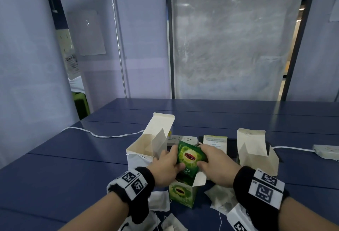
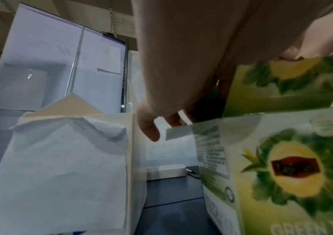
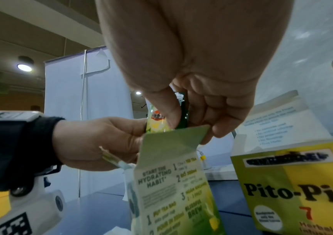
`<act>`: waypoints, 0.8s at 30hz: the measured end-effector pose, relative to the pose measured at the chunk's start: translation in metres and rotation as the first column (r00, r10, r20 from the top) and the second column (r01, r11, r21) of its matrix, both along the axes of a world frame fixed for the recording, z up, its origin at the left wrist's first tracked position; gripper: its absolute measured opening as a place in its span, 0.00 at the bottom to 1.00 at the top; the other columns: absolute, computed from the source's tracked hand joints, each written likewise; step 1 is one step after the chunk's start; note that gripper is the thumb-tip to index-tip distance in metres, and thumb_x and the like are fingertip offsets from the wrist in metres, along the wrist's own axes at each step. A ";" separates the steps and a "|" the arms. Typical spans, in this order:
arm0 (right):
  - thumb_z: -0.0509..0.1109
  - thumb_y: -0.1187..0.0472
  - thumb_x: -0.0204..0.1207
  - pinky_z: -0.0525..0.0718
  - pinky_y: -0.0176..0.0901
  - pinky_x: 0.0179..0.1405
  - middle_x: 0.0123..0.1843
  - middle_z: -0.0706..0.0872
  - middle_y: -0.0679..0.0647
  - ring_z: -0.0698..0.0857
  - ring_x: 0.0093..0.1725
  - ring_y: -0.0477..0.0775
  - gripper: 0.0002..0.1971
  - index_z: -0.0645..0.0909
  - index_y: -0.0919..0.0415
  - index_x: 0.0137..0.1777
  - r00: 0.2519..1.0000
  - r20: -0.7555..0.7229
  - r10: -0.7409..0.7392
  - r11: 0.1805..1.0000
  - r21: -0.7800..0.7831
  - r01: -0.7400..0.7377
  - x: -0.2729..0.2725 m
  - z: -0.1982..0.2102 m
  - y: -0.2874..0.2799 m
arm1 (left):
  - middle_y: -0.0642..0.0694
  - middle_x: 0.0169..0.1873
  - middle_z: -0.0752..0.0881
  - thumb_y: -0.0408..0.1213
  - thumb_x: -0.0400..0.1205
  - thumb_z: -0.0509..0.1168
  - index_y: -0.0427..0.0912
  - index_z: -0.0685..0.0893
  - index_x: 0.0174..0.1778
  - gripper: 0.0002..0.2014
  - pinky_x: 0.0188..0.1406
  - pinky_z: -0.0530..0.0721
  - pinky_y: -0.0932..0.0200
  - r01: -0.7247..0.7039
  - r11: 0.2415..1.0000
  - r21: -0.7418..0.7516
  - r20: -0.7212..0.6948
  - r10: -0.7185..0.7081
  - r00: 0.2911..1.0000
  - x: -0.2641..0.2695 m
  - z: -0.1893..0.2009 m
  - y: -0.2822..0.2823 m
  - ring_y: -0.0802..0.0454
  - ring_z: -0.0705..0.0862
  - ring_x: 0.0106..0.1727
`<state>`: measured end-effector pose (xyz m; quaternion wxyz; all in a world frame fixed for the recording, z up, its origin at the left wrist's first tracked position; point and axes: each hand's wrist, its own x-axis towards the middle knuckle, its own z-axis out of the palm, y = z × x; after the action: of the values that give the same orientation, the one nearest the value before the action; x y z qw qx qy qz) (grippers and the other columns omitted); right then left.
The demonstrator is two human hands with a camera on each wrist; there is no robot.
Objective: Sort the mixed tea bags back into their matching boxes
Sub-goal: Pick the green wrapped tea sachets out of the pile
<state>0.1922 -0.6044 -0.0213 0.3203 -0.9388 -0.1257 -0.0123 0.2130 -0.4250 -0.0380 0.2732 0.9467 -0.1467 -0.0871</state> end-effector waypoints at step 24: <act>0.59 0.72 0.80 0.74 0.43 0.67 0.69 0.72 0.54 0.71 0.68 0.53 0.23 0.63 0.56 0.73 0.998 0.067 0.019 0.983 -0.186 -0.006 -0.009 -0.013 0.006 | 0.48 0.78 0.65 0.48 0.86 0.50 0.55 0.45 0.82 0.30 0.76 0.51 0.33 0.029 0.967 0.252 -0.083 -0.008 0.997 -0.004 -0.002 -0.011 0.43 0.60 0.78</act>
<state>0.1835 -0.5987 -0.0339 0.2270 -0.9628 -0.1432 -0.0305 0.2090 -0.4360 -0.0400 0.1554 0.9681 -0.1318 -0.1460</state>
